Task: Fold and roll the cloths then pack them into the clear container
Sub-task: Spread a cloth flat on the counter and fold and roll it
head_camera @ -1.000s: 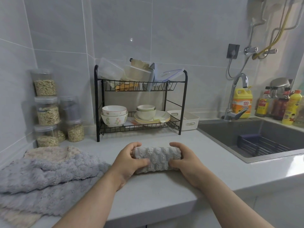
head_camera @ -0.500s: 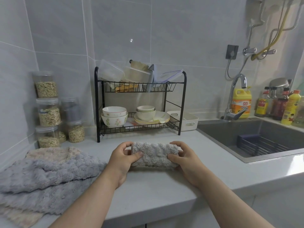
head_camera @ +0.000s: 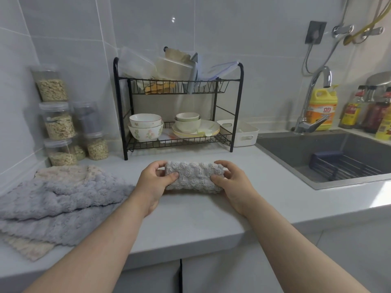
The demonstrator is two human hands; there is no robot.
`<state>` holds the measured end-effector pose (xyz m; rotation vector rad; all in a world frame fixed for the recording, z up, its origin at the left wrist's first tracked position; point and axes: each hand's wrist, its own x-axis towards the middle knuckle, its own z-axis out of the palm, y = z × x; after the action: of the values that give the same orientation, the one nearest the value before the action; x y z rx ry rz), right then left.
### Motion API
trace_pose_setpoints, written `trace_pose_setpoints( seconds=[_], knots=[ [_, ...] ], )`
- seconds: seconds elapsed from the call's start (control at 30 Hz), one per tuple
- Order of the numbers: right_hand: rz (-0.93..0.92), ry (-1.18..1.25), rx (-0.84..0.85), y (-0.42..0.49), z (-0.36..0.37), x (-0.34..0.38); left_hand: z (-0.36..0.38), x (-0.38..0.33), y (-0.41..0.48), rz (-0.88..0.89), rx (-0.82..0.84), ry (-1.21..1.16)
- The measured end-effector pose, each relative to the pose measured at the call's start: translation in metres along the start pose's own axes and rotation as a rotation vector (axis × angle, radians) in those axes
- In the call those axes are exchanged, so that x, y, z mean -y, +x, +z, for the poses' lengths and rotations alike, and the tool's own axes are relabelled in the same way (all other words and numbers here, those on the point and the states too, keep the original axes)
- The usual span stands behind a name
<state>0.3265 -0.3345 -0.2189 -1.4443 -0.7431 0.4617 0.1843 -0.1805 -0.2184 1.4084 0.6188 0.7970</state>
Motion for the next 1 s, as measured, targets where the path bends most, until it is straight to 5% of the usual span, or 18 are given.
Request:
trace_pose_setpoints(
  seconds=[0.57,1.0],
  knots=[
    [-0.022,-0.190,0.151,0.004,-0.006,-0.017,0.000,0.012,0.001,0.075,-0.087,0.218],
    [0.404,-0.354,0.107,0.005,0.009,0.036,0.021,-0.028,-0.008,-0.236,-0.141,0.382]
  ],
)
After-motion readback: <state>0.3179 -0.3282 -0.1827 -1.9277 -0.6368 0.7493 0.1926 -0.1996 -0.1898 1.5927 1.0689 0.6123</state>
